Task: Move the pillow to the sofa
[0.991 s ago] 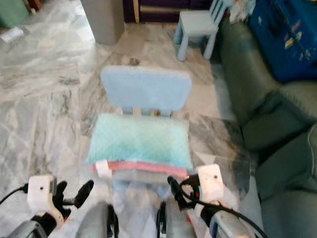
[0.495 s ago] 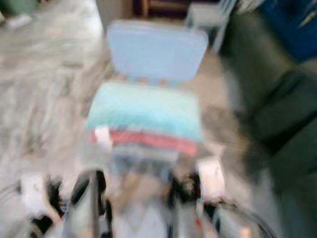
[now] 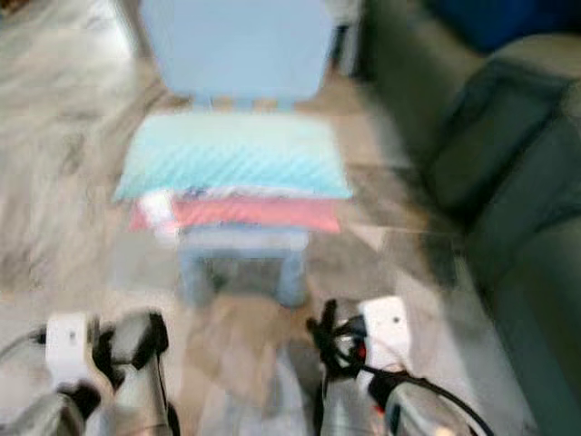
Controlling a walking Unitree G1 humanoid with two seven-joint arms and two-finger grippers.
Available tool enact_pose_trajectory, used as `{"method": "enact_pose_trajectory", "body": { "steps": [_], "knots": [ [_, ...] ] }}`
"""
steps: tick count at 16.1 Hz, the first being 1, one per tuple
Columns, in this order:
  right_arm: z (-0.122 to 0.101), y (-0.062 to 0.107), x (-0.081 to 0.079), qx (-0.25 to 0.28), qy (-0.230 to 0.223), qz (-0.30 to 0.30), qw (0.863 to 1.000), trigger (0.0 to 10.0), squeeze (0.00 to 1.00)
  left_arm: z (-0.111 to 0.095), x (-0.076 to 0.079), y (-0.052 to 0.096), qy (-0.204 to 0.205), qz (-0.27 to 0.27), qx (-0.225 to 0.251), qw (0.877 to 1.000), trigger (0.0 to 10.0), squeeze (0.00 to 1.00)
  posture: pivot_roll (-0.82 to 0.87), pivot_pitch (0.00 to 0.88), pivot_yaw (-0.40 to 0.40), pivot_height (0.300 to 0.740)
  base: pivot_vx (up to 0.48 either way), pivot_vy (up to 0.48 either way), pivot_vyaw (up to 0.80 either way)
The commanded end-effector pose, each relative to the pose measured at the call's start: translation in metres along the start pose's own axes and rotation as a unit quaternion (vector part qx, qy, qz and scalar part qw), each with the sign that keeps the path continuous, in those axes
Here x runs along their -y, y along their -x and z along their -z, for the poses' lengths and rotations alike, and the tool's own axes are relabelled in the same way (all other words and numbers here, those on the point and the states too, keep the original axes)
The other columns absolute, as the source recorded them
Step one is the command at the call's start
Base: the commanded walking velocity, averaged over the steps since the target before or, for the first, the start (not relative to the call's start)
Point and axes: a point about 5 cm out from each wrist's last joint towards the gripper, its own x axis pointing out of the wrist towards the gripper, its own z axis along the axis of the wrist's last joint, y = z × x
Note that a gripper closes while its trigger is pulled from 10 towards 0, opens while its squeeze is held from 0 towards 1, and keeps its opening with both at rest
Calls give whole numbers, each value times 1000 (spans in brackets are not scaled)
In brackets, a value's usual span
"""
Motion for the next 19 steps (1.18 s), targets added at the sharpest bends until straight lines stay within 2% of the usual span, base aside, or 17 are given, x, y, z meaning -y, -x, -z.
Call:
{"method": "enact_pose_trajectory", "body": {
  "steps": [1, 4, 6, 8, 10, 12, 13, 16, 17, 19],
  "knots": [
    [-9, -2, 3, 21, 6, 7, 1000, 10000, 0, 6, -3, 4, -7, -17, -11, 1000, 10000, 0, -35, 245, -29, 386, 0, 0, 0],
    [-18, -9, 5, 36, 7, 9, 999, 10000, 0, -11, -9, -1, -52, -42, 34, 997, 10000, 0, -34, 241, -27, 366, 0, 0, 0],
    [-34, -16, 7, 67, 16, 10, 998, 10000, 0, -32, -11, -12, -70, -50, 76, 993, 10000, 0, -32, 235, -22, 366, 0, 0, 0],
    [-62, -26, 10, 115, 34, 14, 993, 10000, 0, -53, -14, -24, -87, -55, 113, 988, 10000, 0, -36, 233, -19, 366, 0, 0, 0],
    [-95, -38, 19, 158, 46, 15, 986, 10000, 0, -79, -28, -43, -99, -85, 150, 980, 10000, 0, -40, 235, -15, 366, 0, 0, 0],
    [-114, -46, 28, 181, 59, 13, 982, 10000, 0, -94, -42, -56, -88, -126, 167, 974, 10000, 0, -44, 244, -16, 366, 0, 0, 0],
    [-130, -54, 36, 195, 63, 15, 979, 10000, 0, -107, -49, -67, -71, -140, 180, 971, 10000, 0, -48, 252, -15, 366, 0, 0, 0],
    [-157, -66, 44, 224, 78, 17, 971, 10000, 0, -139, -45, -87, -70, -109, 221, 967, 10000, 0, -49, 270, -15, 366, 0, 0, 0],
    [-178, -76, 53, 241, 88, 21, 966, 10000, 0, -166, -37, -112, -56, -83, 231, 968, 10000, 0, -44, 282, -17, 366, 0, 0, 0],
    [-198, -84, 61, 257, 98, 32, 961, 10000, 0, -196, -26, -130, -58, -65, 248, 965, 10000, 0, -44, 295, -10, 366, 0, 0, 0]
  ]
}}
